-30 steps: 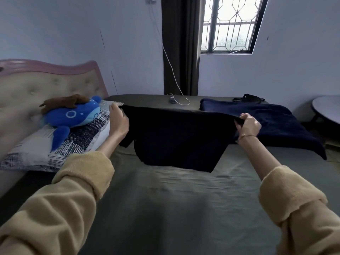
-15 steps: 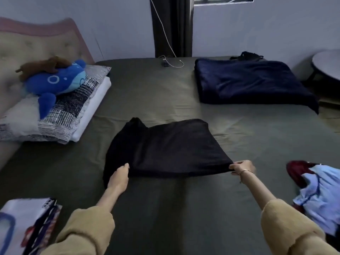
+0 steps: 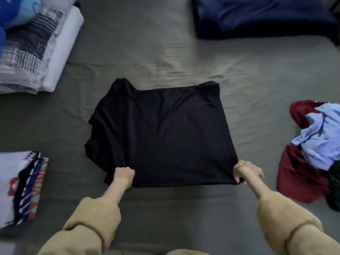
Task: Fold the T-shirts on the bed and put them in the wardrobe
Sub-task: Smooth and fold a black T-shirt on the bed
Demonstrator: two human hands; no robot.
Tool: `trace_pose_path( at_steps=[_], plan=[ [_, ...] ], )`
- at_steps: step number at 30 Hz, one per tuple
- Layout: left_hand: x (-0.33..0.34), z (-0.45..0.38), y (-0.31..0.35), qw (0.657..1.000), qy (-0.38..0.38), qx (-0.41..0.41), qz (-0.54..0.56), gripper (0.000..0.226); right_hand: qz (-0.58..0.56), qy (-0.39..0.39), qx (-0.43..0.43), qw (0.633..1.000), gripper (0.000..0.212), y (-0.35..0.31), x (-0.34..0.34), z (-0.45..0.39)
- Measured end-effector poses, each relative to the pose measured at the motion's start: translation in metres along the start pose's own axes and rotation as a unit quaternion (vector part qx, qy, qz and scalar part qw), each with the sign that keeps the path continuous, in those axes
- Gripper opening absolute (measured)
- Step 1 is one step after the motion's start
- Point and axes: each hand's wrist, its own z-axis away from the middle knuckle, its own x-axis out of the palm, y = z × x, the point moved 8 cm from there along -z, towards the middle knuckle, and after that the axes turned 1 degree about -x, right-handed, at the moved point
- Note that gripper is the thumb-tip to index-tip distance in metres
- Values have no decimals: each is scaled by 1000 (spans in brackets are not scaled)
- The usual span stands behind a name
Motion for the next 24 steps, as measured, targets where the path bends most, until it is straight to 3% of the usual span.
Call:
trace_pose_path(
  at_steps=[6, 13, 17, 21, 24],
  plan=[
    [32, 4, 23, 996, -63, -7, -64, 35, 135, -35, 9, 990, 28, 10, 39, -9],
    [29, 8, 33, 989, -100, -26, -109, 32, 130, 0, -23, 991, 39, 4, 42, -7],
    [27, 7, 45, 994, -86, -4, -64, 50, 98, 4, -45, 994, 37, 0, 42, -11],
    [25, 7, 51, 999, 10, 14, -47, 32, 117, 1, -47, 992, 39, 3, 44, -15],
    [29, 9, 51, 998, 5, 28, -49, 33, 136, -10, -38, 990, 37, 5, 49, -17]
  ],
)
